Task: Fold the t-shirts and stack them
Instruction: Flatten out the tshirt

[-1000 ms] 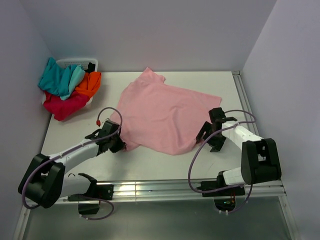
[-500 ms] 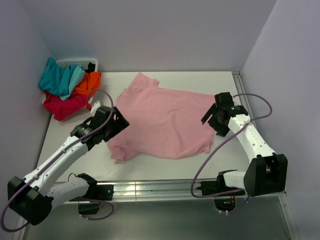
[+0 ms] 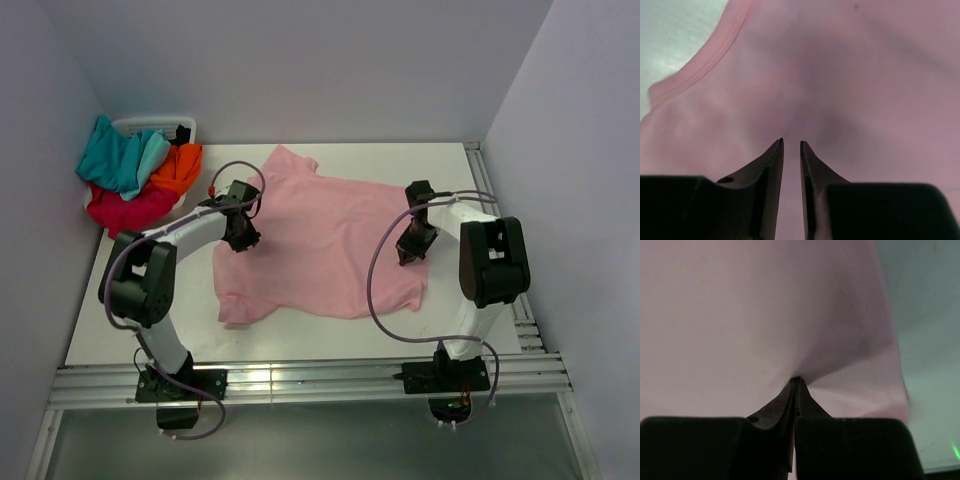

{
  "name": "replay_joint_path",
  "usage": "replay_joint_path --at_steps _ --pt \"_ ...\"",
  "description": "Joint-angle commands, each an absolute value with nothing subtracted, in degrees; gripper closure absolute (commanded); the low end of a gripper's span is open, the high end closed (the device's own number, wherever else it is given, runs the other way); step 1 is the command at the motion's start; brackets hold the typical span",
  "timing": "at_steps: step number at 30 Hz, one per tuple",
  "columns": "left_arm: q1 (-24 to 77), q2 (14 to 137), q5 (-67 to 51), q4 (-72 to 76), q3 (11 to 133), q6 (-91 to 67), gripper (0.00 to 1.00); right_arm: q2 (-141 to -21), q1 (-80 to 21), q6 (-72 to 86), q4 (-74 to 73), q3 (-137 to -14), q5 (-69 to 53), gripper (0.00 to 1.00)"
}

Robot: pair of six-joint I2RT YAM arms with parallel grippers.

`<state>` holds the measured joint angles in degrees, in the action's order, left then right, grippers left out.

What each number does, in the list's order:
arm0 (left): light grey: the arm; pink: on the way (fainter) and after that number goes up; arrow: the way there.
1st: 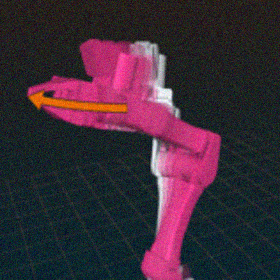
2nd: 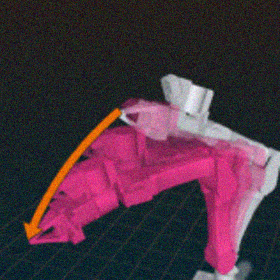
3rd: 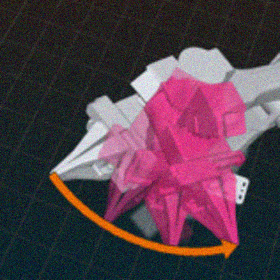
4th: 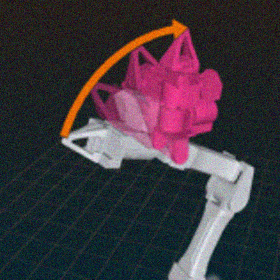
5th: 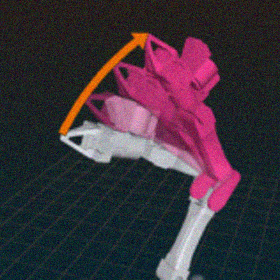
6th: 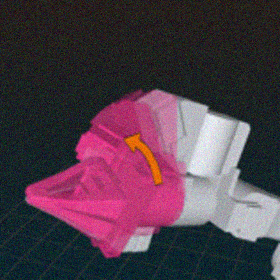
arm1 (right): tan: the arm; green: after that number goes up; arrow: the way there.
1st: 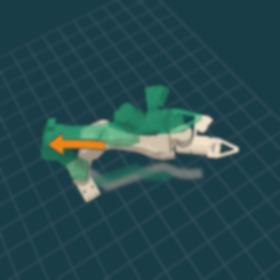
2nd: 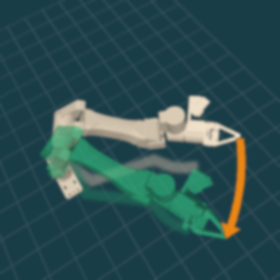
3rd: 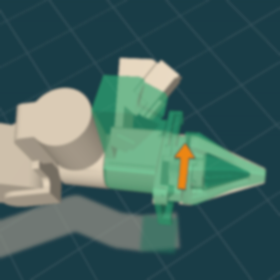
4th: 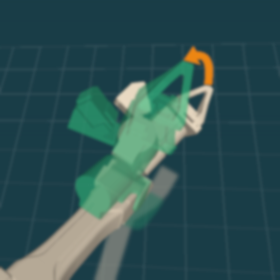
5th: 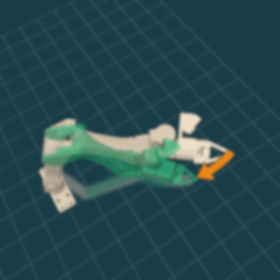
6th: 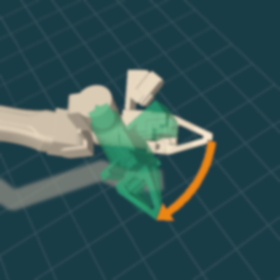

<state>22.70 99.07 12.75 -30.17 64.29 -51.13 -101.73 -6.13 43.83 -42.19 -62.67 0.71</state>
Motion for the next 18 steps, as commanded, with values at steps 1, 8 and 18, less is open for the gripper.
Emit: replay_joint_path --at_steps 1,8,18 --pt "22.24 104.3 10.9 -27.86 69.95 -47.64 0.75 -105.27 -6.07 43.51 -41.13 -68.98 1.4 1.0" --pt "18.56 110.91 9.84 -30.49 73.74 -46.5 0.71 -117.59 -5.1 41.4 -44.38 -84.78 6.06 1.0" --pt "15.29 112.24 9.66 -31.9 86.8 -39.82 0.01 -123.58 -4.31 39.73 -52.11 -103.27 6.93 0.43"
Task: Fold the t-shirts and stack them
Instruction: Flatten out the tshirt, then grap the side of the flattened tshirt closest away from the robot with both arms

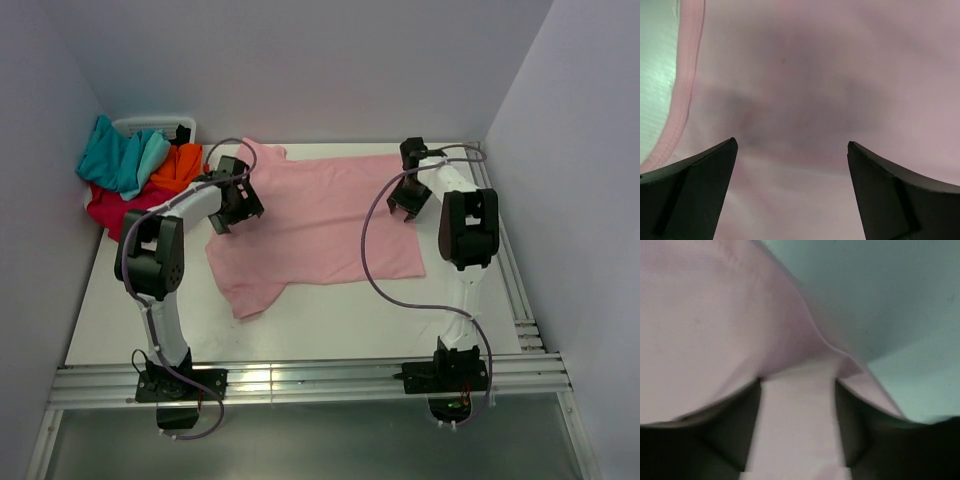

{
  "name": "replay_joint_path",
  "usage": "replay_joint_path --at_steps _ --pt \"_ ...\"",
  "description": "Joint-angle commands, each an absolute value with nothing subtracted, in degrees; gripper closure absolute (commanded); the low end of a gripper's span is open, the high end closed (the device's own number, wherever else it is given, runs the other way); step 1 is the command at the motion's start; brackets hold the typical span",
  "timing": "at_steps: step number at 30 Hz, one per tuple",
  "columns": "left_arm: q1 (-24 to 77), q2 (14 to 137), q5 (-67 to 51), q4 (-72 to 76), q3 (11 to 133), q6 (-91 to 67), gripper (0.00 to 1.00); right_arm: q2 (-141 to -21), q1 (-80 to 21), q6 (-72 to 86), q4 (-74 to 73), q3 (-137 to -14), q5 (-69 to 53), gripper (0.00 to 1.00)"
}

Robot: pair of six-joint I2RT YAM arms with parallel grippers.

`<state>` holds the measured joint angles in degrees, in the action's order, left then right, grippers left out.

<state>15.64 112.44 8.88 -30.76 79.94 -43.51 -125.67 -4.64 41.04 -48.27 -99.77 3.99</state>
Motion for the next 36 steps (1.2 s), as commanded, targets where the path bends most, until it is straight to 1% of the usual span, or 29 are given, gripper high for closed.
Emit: replay_joint_path --at_steps 1,2,3,7,8,9,10,11,12,13,14,15,16,17,18,19,21,22,29,36 --pt "15.29 111.28 10.19 -33.64 88.23 -39.55 0.0 -121.4 -4.31 39.73 -53.08 -103.36 7.47 0.24" --pt "15.29 110.49 10.37 -34.27 89.29 -39.55 0.01 -119.9 -4.31 39.55 -53.43 -103.1 7.91 0.07" --pt "15.29 109.43 11.15 -34.89 90.86 -39.81 0.01 -118.32 -4.31 39.55 -53.87 -102.66 9.04 0.04" --pt "15.38 102.07 11.6 -37.26 91.5 -40.25 0.01 -106.02 -4.31 39.29 -54.49 -97.05 11.51 0.04" --pt "15.38 100.3 11.51 -37.61 90.54 -40.6 0.01 -103.65 -4.39 39.2 -54.49 -93.55 11.6 0.04" --pt "15.47 98.37 11.34 -37.7 87.4 -41.56 0.0 -98.66 -4.31 39.29 -54.32 -91.17 11.43 0.04" --pt "15.47 94.43 10.64 -37.79 85.19 -42.18 0.01 -96.0 -4.39 39.29 -53.36 -88.36 10.29 0.04" --pt "15.64 92.31 10.37 -37.62 79.77 -42.88 0.0 -93.19 -4.39 39.29 -52.65 -82.33 9.41 0.04" --pt "15.91 89.94 10.11 -37.36 76.41 -44.11 0.02 -87.86 -4.39 39.55 -51.95 -78.96 8.45 0.04" --pt "16.17 85.04 10.02 -37.01 72.81 -44.82 0.02 -85.28 -4.39 39.72 -51.07 -75.71 7.65 0.04" --pt "17.22 82.29 10.63 -36.57 65.2 -45.69 0.03 -82.64 -4.31 39.99 -50.54 -70.02 6.43 0.04" --pt "17.66 79.57 10.63 -35.52 61.3 -47.88 0.03 -78.09 -4.31 40.08 -50.19 -67.35 6.07 0.04" --pt "18.19 74.32 10.46 -34.99 57.34 -49.12 0.04 -76.13 -4.39 39.99 -49.66 -64.8 5.63 0.04" --pt "18.45 71.57 10.28 -34.37 53.56 -50.44 0.04 -74.2 -4.31 39.9 -49.4 -60.86 4.93 0.04" --pt "19.15 69.02 9.94 -33.67 46.91 -52.8 0.05 -71.22 -4.39 39.82 -49.22 -59.17 4.66 0.04" --pt "19.33 64.64 9.5 -32.27 43.97 -53.61 0.06 -69.97 -4.31 39.64 -48.87 -57.67 4.31 0.04" --pt "19.51 61.36 9.4 -31.56 38.0 -54.84 0.06 -67.34 -4.39 38.59 -48.69 -54.59 3.61 0.05" --pt "19.51 59.69 9.4 -31.2 36.92 -54.93 0.07 -66.8 -4.31 38.32 -49.04 -53.88 3.69 0.05" --pt "20.13 58.62 9.05 -27.87 30.6 -57.64 0.07 -65.04 -4.39 34.89 -50.62 -52.38 4.83 0.05" --pt "23.46 55.73 8.26 -27.77 28.04 -62.31 0.09 -64.34 -4.31 33.84 -51.5 -52.3 6.15 0.05"
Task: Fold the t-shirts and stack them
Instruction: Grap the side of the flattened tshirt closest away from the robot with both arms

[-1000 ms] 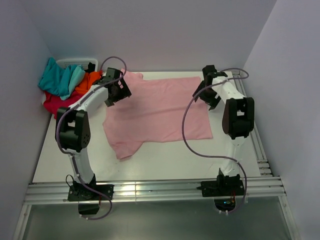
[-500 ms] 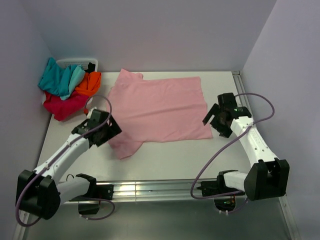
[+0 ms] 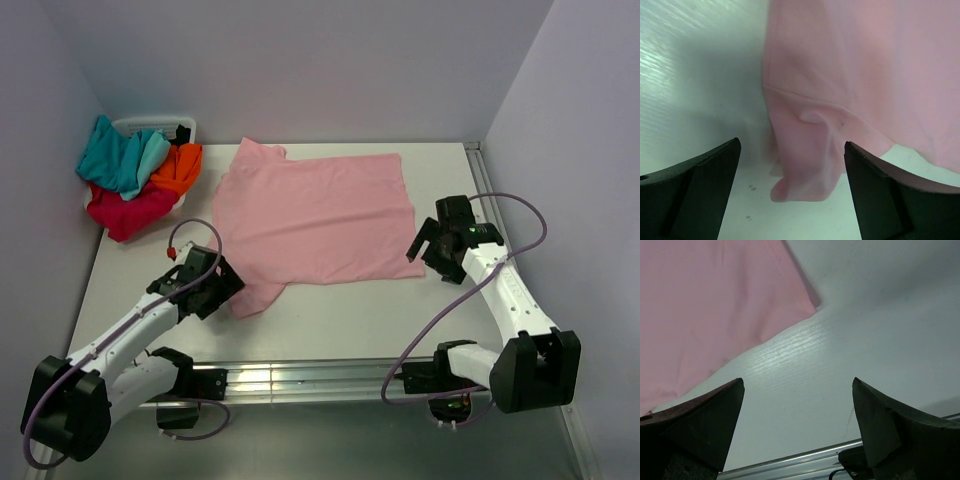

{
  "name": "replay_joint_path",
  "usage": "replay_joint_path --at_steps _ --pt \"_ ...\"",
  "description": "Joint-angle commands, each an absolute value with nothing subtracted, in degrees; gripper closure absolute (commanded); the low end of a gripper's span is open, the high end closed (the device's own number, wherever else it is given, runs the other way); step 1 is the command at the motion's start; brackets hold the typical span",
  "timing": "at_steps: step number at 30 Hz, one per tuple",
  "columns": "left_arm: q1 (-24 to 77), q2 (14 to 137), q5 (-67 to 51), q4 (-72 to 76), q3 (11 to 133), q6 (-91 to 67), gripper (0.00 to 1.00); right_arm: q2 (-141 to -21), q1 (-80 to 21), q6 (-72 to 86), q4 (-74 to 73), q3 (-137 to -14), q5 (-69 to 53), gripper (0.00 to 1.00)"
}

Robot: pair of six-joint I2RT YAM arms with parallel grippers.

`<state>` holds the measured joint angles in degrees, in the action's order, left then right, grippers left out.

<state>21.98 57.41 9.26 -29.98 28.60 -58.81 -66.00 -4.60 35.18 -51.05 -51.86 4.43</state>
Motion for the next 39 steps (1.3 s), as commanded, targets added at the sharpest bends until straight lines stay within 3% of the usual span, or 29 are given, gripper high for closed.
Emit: replay_joint_path --at_steps 1,7,10,11,13,14,16,17,19,24,39 --pt "24.08 55.55 8.09 -27.95 27.78 -62.84 0.1 -64.34 -4.39 33.66 -51.24 -51.6 6.24 0.05" --pt "29.53 57.21 9.67 -27.95 27.69 -66.35 0.16 -64.51 -4.31 33.31 -50.54 -50.97 6.15 0.05" --pt "31.28 58.88 10.81 -27.86 27.77 -67.5 0.26 -65.3 -4.39 32.96 -50.36 -50.89 6.24 0.05" --pt "31.99 59.23 11.51 -27.95 27.95 -68.02 0.4 -65.56 -4.31 32.96 -50.36 -50.8 6.24 0.05" --pt "32.52 59.76 12.21 -28.12 28.47 -68.38 0.52 -65.65 -4.31 32.96 -50.19 -50.63 5.89 0.06" --pt "32.87 59.68 12.56 -28.3 28.65 -68.73 0.66 -65.39 -4.39 33.05 -50.01 -50.54 5.63 0.07" --pt "33.13 59.77 13.62 -28.91 29.61 -68.99 0.75 -65.22 -4.31 33.57 -49.4 -49.84 4.75 0.14" --pt "33.22 59.77 14.06 -29.35 30.05 -69.17 0.87 -65.21 -4.39 33.75 -48.96 -49.49 4.14 0.16" --pt "33.22 59.59 14.94 -30.14 31.19 -69.43 1.0 -65.39 -4.39 35.15 -47.29 -47.48 0.98 0.19" --pt "33.4 58.8 16.26 -33.22 36.64 -69.43 1.0 -68.29 -4.39 39.63 -41.24 -42.72 -4.39 0.32" --pt "33.49 60.03 15.21 -34.98 40.08 -67.68 1.0 -79.36 -4.13 41.92 -36.21 -43.67 2.81 0.32"
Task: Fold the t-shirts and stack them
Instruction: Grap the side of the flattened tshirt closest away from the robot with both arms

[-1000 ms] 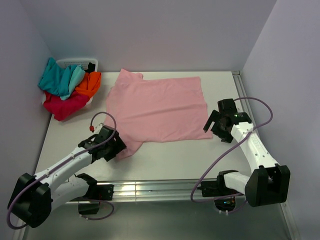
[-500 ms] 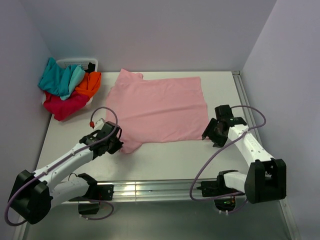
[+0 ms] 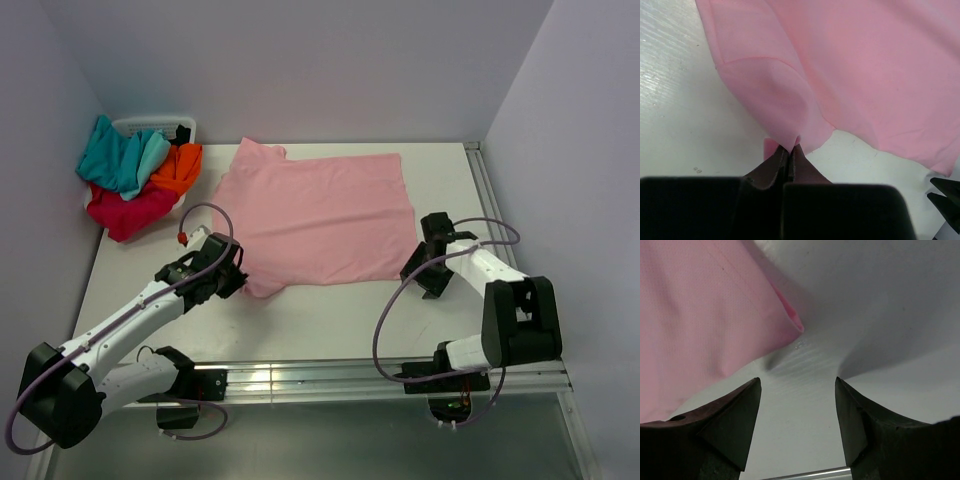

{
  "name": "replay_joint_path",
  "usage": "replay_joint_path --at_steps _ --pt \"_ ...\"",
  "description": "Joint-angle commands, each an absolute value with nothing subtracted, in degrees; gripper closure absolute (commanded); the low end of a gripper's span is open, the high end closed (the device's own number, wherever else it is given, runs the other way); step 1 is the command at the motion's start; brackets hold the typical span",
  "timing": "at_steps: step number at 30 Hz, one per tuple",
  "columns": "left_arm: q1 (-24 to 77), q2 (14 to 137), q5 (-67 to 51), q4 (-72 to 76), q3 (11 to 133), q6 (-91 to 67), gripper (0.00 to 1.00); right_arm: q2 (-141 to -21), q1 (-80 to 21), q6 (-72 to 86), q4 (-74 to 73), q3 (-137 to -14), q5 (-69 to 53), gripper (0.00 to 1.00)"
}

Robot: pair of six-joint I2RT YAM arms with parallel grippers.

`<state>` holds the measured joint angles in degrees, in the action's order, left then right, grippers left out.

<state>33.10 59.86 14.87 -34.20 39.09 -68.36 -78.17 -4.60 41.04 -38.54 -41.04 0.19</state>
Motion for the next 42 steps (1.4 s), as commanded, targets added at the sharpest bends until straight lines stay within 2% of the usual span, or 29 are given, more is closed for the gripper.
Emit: replay_joint_path --at_steps 1,7,17,29,32,33,35,36,39,41,42 --pt "33.49 60.2 15.21 -35.07 40.17 -67.5 1.0 -80.06 -4.22 42.1 -36.04 -44.03 2.81 0.32" --pt "33.49 60.38 15.12 -35.16 40.43 -67.15 1.0 -82.79 -4.13 42.01 -35.33 -44.91 2.03 0.33" --pt "33.49 61.08 15.47 -35.33 40.08 -67.24 1.0 -79.54 -3.96 41.66 -37.88 -48.25 2.46 0.34" --pt "33.49 63.72 15.29 -34.45 41.84 -67.24 1.0 -86.57 -1.06 41.04 -36.74 -47.55 6.15 0.37" --pt "33.4 63.98 15.21 -34.72 42.19 -66.97 1.0 -87.97 -0.88 41.13 -35.86 -47.02 6.33 0.51" --pt "33.49 63.98 15.29 -34.72 42.27 -66.8 1.0 -88.67 -0.88 41.22 -35.77 -47.02 6.5 0.61" --pt "33.4 64.16 15.29 -34.98 42.62 -66.45 1.0 -89.29 -0.79 41.22 -35.51 -47.11 6.68 0.65" --pt "33.49 64.25 15.29 -35.07 42.8 -66.36 1.0 -89.73 -0.62 41.31 -35.42 -47.2 6.68 0.76" --pt "33.4 64.25 15.38 -35.59 43.33 -66.01 1.0 -89.74 -0.53 41.4 -35.77 -47.29 7.03 0.91" --pt "33.49 63.81 15.64 -36.03 43.59 -65.92 1.0 -89.12 -0.44 41.4 -36.82 -47.46 7.21 0.95" --pt "33.4 63.63 15.73 -36.38 43.94 -65.83 1.0 -87.9 -0.44 41.4 -37.26 -47.37 7.47 1.0"
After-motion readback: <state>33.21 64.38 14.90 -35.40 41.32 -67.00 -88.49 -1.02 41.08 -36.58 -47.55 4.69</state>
